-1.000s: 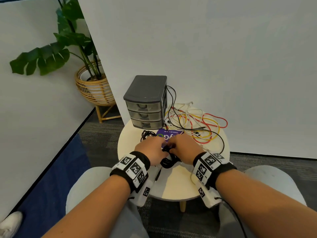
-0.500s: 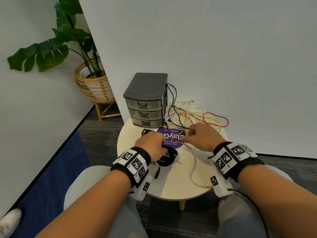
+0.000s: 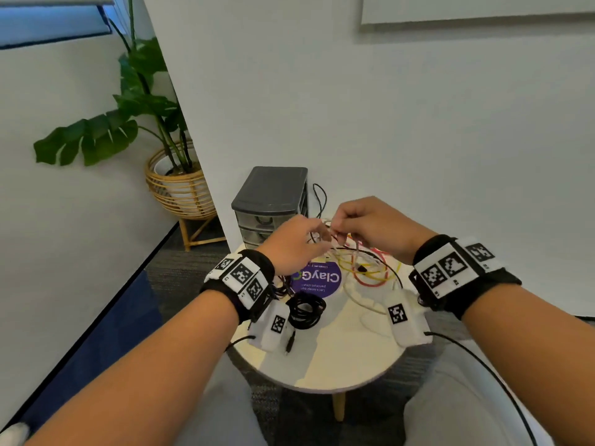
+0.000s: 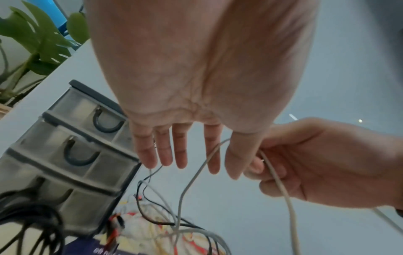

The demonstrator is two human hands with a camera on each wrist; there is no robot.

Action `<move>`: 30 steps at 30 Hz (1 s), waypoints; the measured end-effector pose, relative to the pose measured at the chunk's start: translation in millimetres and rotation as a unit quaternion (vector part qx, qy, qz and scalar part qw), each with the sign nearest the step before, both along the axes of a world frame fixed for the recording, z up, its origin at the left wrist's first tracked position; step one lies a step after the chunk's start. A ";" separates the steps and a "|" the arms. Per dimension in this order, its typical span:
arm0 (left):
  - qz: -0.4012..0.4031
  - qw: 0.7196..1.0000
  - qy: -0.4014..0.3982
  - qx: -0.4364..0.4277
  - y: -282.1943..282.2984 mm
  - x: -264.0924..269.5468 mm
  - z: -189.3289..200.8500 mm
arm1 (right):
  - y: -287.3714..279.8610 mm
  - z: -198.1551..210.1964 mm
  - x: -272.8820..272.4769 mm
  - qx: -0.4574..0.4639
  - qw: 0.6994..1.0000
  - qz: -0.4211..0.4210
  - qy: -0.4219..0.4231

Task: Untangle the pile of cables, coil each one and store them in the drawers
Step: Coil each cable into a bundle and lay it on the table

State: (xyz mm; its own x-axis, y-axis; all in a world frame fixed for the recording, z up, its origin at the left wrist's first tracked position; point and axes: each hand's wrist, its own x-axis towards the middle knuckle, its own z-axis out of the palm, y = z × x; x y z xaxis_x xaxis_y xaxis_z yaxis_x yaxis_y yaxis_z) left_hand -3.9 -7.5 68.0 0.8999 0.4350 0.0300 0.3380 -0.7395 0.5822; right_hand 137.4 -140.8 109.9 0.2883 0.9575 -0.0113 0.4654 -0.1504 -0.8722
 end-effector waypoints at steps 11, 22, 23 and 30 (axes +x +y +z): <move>0.046 0.992 -0.085 -0.086 8.2 -0.7 25.5 | -1.4 86.9 7.8 0.137 0.990 -0.018 0.011; 0.089 0.990 -0.086 -0.072 8.4 -14.7 21.6 | -10.2 121.7 22.3 0.266 0.950 -0.111 0.119; 0.098 0.989 -0.093 -0.067 9.6 -15.2 23.1 | -9.5 118.0 24.5 0.251 0.955 -0.125 0.102; 0.190 0.951 -0.208 -0.124 18.1 -18.5 31.9 | -7.8 63.0 37.2 0.115 0.973 -0.190 0.060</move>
